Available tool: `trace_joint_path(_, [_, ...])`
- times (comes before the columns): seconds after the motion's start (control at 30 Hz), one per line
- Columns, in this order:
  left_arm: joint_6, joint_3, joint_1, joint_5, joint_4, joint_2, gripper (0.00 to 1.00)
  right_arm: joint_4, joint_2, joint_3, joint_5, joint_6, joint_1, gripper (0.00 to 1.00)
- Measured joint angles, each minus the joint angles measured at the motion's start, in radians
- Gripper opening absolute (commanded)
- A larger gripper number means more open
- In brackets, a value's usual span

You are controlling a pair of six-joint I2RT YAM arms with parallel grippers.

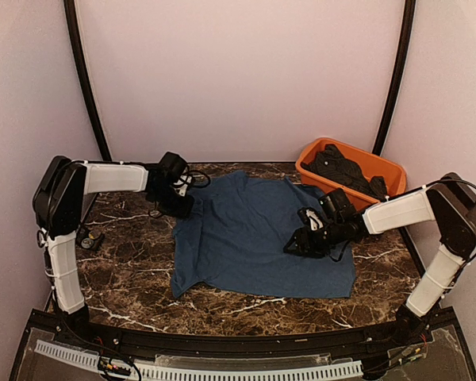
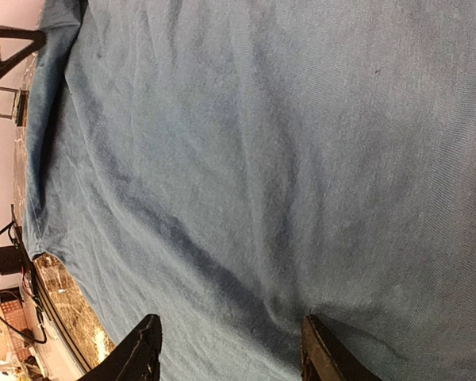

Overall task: Pin the brooch onto the clothing
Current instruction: Smooth out the flattened clothing at the center of the board.

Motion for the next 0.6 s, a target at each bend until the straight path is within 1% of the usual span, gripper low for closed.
trace_joint_path(0.17, [-0.096,-0.067,-0.004,-0.095,-0.021,-0.188,0.01,0.004,0.003,0.000,-0.006,-0.001,0.000,0.58])
trace_joint_path(0.23, [-0.136,-0.086,-0.006,-0.136,-0.040,-0.285,0.01,0.004,0.003,0.000,-0.008,-0.002,0.000,0.58])
trace_joint_path(0.4, [-0.237,-0.181,-0.006,-0.233,-0.122,-0.491,0.01,0.004,0.003,0.000,-0.011,-0.005,-0.003,0.58])
trace_joint_path(0.5, [-0.311,-0.280,-0.006,-0.272,-0.189,-0.556,0.01,0.003,0.003,0.000,-0.011,-0.008,-0.003,0.58])
trace_joint_path(0.6, [-0.372,-0.371,-0.006,-0.292,-0.246,-0.571,0.01,-0.002,0.003,0.002,-0.011,-0.012,-0.004,0.58])
